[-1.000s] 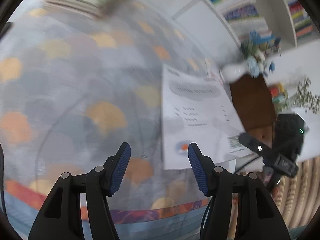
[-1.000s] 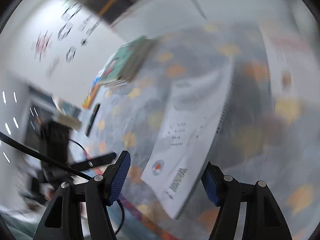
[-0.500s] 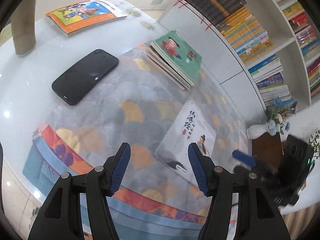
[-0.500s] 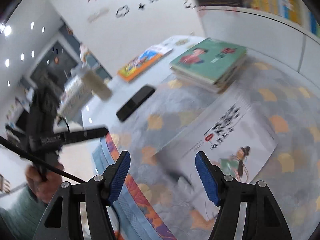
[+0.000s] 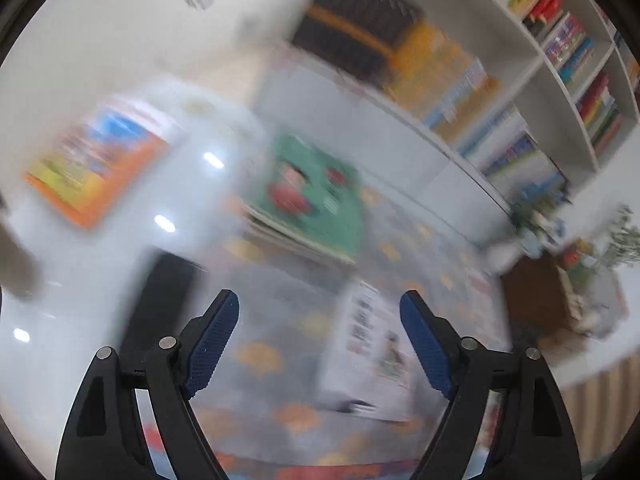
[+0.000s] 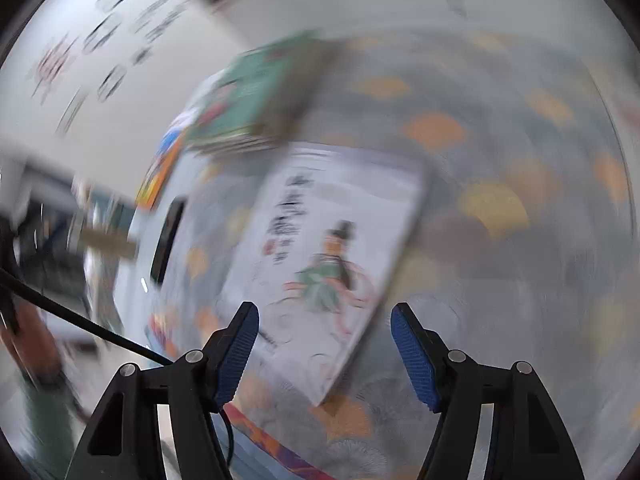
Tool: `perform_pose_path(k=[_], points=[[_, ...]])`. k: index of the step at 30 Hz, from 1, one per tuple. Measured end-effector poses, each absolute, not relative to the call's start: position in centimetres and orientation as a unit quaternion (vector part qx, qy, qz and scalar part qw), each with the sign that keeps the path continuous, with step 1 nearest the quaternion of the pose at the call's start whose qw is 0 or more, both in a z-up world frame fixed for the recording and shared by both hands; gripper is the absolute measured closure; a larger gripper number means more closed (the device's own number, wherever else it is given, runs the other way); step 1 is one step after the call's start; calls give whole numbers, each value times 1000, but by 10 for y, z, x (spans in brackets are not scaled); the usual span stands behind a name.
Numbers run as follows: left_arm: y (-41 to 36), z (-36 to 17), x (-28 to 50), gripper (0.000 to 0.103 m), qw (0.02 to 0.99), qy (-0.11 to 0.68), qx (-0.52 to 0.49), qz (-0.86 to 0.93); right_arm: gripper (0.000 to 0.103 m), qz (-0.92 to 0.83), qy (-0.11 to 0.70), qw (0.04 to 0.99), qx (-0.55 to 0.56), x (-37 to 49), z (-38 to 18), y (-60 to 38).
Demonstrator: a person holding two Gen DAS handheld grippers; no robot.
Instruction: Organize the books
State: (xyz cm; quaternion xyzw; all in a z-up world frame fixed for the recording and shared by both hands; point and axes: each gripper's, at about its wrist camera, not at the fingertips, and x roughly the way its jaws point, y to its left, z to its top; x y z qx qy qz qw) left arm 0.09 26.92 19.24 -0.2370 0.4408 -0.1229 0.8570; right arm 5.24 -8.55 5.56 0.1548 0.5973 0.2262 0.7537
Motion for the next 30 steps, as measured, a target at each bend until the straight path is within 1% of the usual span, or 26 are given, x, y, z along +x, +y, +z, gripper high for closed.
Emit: perform_pose_path(k=[3, 5, 6, 7, 8, 9, 10, 12, 14, 16, 17, 18, 19, 20, 23, 25, 26, 28, 30], points=[[219, 126, 26, 29, 778, 497, -306, -233, 37, 169, 596, 763, 184, 48, 43, -100], [200, 96, 34, 36, 749, 528, -323, -235, 39, 121, 597, 776, 164, 45, 39, -100], [190, 82, 40, 50, 744, 546, -313, -224, 40, 103, 600, 778, 154, 44, 35, -97], [179, 71, 46, 66, 755, 563, -271, -198, 45, 92, 603, 779, 147, 43, 30, -93], [168, 62, 50, 74, 775, 574, -210, -161, 46, 88, 605, 777, 148, 42, 27, -90], [158, 56, 51, 85, 784, 581, -167, -140, 48, 87, 606, 777, 147, 41, 25, -86], [153, 51, 51, 85, 791, 584, -140, -119, 53, 86, 600, 783, 138, 37, 24, -78], [152, 43, 50, 85, 795, 588, -125, -78, 53, 75, 586, 799, 108, 32, 25, -67], [152, 29, 45, 80, 779, 604, -146, -86, 53, 53, 582, 807, 82, 27, 20, -58], [150, 30, 39, 69, 771, 605, -159, -123, 53, 63, 587, 803, 86, 23, 12, -52], [149, 29, 38, 69, 759, 613, -165, -143, 53, 71, 579, 808, 81, 20, 13, -53], [149, 27, 36, 68, 742, 623, -183, -167, 53, 94, 579, 805, 82, 19, 14, -50], [151, 23, 34, 68, 722, 631, -213, -187, 49, 122, 584, 797, 91, 18, 14, -49], [156, 20, 33, 68, 712, 629, -240, -199, 49, 122, 585, 796, 94, 18, 14, -51], [176, 5, 17, 68, 661, 609, -376, -227, 50, 126, 589, 790, 115, 21, 11, -73], [182, 0, 3, 68, 647, 593, -422, -229, 51, 142, 593, 777, 157, 24, 11, -97], [179, -1, -5, 70, 658, 592, -413, -215, 51, 147, 595, 772, 167, 24, 11, -102], [170, -1, -18, 88, 690, 597, -368, -177, 51, 162, 601, 761, 180, 23, 7, -113], [159, 5, -38, 89, 716, 589, -343, -153, 50, 180, 606, 749, 198, 23, 5, -120]])
